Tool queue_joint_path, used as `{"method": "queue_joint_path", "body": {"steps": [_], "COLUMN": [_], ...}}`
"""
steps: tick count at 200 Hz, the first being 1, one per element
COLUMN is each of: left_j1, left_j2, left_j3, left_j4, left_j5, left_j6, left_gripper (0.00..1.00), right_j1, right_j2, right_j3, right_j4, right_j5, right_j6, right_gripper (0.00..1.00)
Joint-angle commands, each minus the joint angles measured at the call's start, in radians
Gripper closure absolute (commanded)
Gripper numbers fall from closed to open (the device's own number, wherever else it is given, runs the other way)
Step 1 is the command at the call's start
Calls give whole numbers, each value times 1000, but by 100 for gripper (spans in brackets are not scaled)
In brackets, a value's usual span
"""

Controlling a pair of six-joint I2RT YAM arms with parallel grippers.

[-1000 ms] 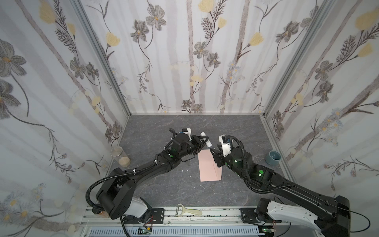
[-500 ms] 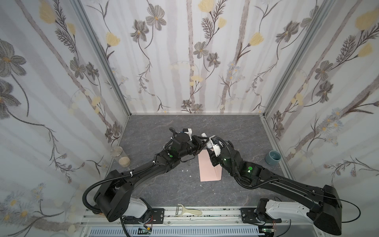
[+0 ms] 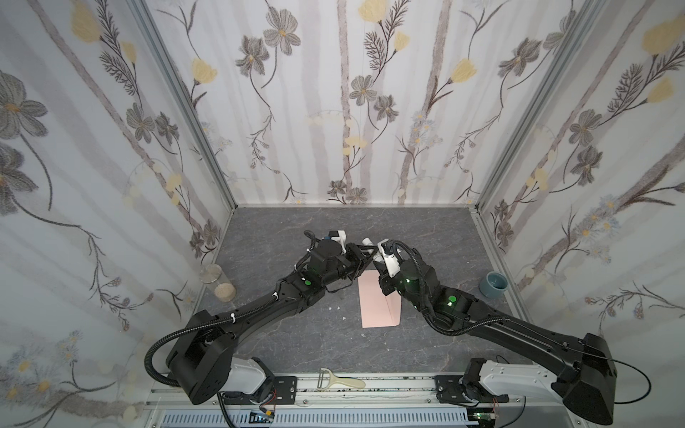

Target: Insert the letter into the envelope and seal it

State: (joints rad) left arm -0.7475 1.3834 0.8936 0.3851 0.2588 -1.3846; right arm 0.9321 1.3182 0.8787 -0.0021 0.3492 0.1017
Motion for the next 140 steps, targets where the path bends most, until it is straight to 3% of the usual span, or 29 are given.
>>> {"method": "queue_joint_path", "body": {"steps": [1,48,140], "left_j1": [-9,-33,-71], "left_j2": [-11,-13,-15], "left_j3": [-8,-35,-79], "left_j4": [21,67,180], "left_j5": [13,-37,-118], "left_j6": [21,15,29], "left_gripper": [100,100,100], "right_j1": [-29,-105,-281], "right_j2": [-11,-27,-19], "right_j3": [10,-1,-112], "right_j4": [78,153,396], "right_j5": [-113,-337,-650], "right_j6": [93,310,769], "right_gripper": [83,83,84]}}
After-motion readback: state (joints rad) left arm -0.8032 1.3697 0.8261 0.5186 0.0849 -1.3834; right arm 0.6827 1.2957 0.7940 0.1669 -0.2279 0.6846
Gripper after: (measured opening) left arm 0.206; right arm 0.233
